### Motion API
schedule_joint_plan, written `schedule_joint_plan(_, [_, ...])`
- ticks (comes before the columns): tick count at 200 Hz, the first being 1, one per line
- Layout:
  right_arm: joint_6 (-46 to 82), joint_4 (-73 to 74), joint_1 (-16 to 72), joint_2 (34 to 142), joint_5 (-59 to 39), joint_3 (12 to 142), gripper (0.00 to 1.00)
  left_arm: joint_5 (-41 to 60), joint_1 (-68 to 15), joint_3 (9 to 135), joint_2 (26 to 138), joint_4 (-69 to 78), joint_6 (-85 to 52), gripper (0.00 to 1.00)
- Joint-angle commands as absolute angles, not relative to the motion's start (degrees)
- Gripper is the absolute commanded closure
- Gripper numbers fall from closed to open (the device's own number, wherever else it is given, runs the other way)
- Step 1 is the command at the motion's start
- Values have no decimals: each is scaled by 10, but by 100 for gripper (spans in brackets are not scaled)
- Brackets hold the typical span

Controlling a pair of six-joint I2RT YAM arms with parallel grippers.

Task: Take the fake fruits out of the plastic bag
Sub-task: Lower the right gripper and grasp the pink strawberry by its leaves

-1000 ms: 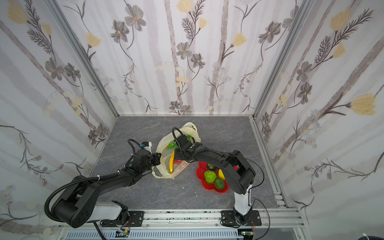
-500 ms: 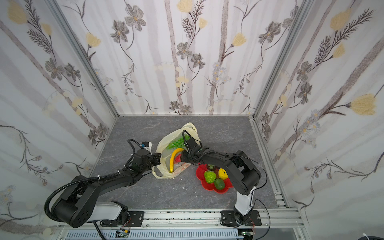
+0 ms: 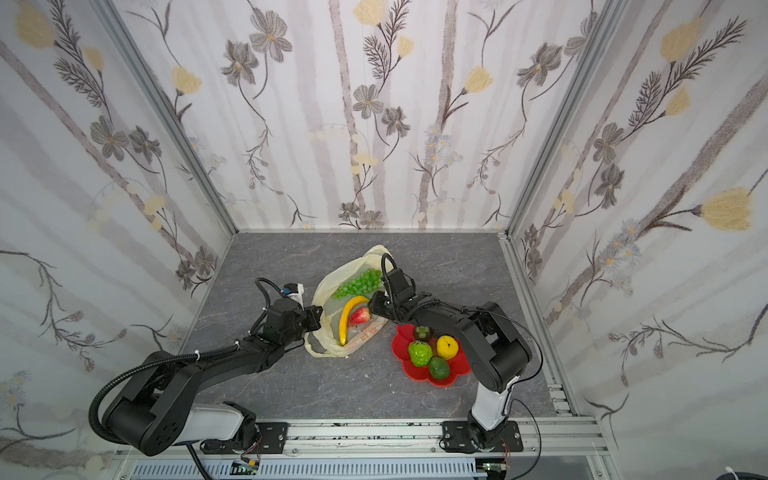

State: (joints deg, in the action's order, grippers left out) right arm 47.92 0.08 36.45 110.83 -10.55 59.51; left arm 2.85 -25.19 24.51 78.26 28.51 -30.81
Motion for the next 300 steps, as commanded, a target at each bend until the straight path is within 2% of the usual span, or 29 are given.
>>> schedule_joint_plan(1, [484,12,364,1120,-102,606,59,26,-253,249,780,299,-304,100])
schedule_joint_plan(134, [479,-10,365,1168,-90,630,77,27,-252,248,778,299,-303,100])
schedule_joint_plan(165, [473,-14,368,1167,-74,632,85,27,-252,248,778,300,-303,100])
schedule_joint_plan(203, [459,-29,378,1159,-49,642,100,28,-252,249,778,299,-303,100])
schedule_joint_plan(300, [434,-63,401,1116,1,654,100,27,-252,247,774,299,-302,100])
